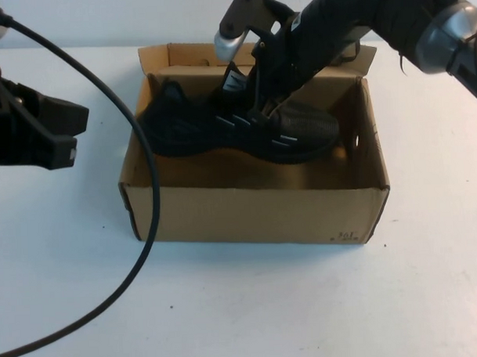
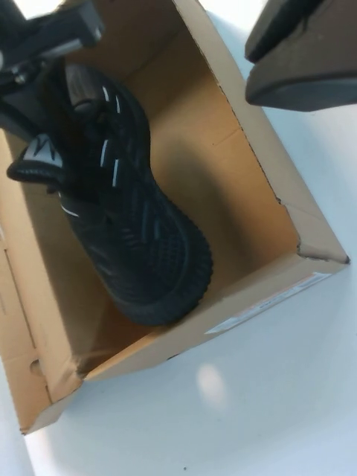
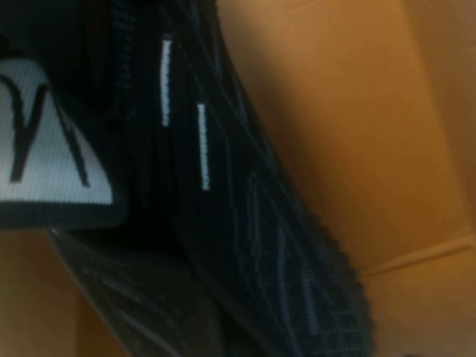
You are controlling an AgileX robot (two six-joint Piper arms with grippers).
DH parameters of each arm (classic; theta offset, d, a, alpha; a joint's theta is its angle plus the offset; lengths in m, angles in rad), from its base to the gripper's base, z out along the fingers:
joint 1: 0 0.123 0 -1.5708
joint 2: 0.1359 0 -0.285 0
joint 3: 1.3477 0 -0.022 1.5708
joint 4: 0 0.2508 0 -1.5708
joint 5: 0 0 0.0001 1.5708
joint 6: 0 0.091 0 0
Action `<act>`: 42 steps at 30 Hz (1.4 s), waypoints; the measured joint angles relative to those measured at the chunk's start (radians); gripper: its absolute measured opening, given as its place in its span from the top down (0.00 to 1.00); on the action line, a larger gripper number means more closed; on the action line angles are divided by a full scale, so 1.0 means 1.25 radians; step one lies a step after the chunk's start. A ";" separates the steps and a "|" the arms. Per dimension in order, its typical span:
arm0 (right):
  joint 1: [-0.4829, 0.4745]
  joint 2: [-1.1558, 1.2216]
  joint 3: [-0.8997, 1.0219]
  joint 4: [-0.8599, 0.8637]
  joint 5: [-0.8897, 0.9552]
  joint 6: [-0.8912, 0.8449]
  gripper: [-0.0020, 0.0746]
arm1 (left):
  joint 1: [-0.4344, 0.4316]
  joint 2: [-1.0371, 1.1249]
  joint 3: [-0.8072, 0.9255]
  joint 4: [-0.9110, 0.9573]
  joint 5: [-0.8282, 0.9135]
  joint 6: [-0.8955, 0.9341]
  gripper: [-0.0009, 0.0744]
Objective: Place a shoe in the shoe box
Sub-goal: Place the shoe in the shoe box
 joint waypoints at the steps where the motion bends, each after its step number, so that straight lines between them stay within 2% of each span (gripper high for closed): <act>1: -0.002 0.003 0.000 0.000 -0.006 -0.001 0.95 | 0.000 0.000 0.000 0.000 0.002 -0.002 0.99; 13: -0.033 0.016 0.000 -0.008 -0.031 -0.014 0.95 | 0.000 0.012 0.000 0.001 0.009 -0.009 0.99; 42: -0.033 0.098 -0.002 0.000 -0.090 -0.015 0.95 | 0.000 0.028 0.000 0.001 0.018 -0.023 0.99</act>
